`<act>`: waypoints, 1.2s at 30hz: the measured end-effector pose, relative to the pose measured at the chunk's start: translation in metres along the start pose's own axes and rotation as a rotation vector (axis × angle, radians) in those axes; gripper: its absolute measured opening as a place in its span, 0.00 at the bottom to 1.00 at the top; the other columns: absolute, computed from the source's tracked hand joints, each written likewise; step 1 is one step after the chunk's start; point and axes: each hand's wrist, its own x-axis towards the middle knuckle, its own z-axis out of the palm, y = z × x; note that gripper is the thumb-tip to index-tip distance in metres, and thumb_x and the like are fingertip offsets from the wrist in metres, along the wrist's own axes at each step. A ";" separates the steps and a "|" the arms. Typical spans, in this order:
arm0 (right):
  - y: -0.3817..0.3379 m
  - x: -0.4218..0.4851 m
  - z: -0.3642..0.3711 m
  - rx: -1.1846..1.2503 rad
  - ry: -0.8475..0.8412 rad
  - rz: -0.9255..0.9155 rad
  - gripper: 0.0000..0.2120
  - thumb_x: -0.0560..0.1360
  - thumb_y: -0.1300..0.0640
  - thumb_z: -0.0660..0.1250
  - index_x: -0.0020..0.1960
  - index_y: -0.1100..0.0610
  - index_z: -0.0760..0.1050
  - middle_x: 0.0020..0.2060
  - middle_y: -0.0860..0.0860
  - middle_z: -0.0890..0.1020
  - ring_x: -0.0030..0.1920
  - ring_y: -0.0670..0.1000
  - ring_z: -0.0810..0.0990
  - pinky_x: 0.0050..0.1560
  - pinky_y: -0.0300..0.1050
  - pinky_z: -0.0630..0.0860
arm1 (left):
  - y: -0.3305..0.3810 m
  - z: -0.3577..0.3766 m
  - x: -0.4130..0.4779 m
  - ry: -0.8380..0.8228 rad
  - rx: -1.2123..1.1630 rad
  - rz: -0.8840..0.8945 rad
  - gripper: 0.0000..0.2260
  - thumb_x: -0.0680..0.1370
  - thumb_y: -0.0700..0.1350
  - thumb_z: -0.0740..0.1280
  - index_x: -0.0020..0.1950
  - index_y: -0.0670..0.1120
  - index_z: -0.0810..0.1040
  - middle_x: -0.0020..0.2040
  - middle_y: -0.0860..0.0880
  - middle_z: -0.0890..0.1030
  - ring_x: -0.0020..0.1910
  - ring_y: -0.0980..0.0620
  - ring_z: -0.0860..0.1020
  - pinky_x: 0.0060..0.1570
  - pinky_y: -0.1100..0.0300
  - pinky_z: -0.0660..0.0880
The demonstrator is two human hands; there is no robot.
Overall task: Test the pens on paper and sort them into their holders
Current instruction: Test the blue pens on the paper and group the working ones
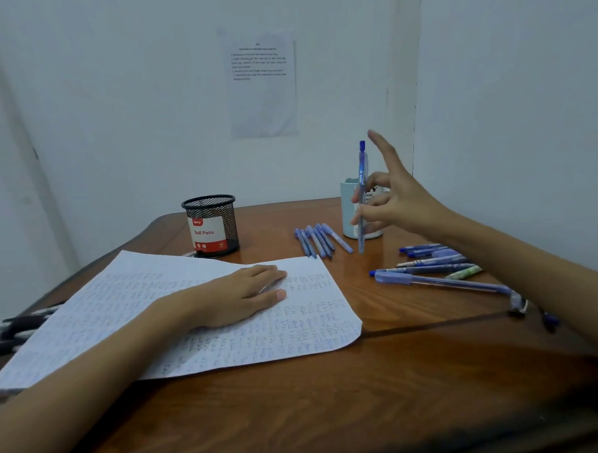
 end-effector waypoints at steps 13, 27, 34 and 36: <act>0.003 -0.004 0.010 0.337 -0.042 0.291 0.31 0.70 0.71 0.68 0.67 0.49 0.63 0.41 0.55 0.80 0.37 0.51 0.83 0.31 0.42 0.81 | 0.000 0.000 -0.001 0.010 -0.006 0.006 0.25 0.80 0.59 0.48 0.76 0.54 0.51 0.77 0.56 0.52 0.74 0.57 0.52 0.68 0.63 0.49; 0.000 -0.013 0.034 0.567 -0.105 0.420 0.05 0.70 0.58 0.69 0.43 0.56 0.74 0.25 0.46 0.76 0.24 0.42 0.67 0.20 0.30 0.64 | 0.000 0.000 0.000 0.027 0.002 0.015 0.25 0.80 0.58 0.49 0.76 0.54 0.53 0.76 0.55 0.54 0.74 0.57 0.54 0.66 0.64 0.50; 0.007 -0.027 0.057 0.709 -0.200 0.494 0.12 0.78 0.50 0.60 0.40 0.57 0.71 0.27 0.51 0.75 0.26 0.46 0.76 0.22 0.34 0.70 | -0.001 0.000 0.001 0.029 -0.001 0.016 0.25 0.80 0.58 0.49 0.76 0.54 0.54 0.76 0.55 0.55 0.74 0.57 0.55 0.67 0.63 0.51; 0.004 -0.030 0.061 0.635 -0.340 0.445 0.13 0.75 0.47 0.60 0.47 0.55 0.75 0.35 0.51 0.82 0.33 0.47 0.81 0.26 0.35 0.74 | -0.001 -0.001 0.001 0.026 0.000 0.013 0.24 0.80 0.58 0.50 0.76 0.54 0.54 0.76 0.55 0.55 0.73 0.57 0.55 0.67 0.63 0.52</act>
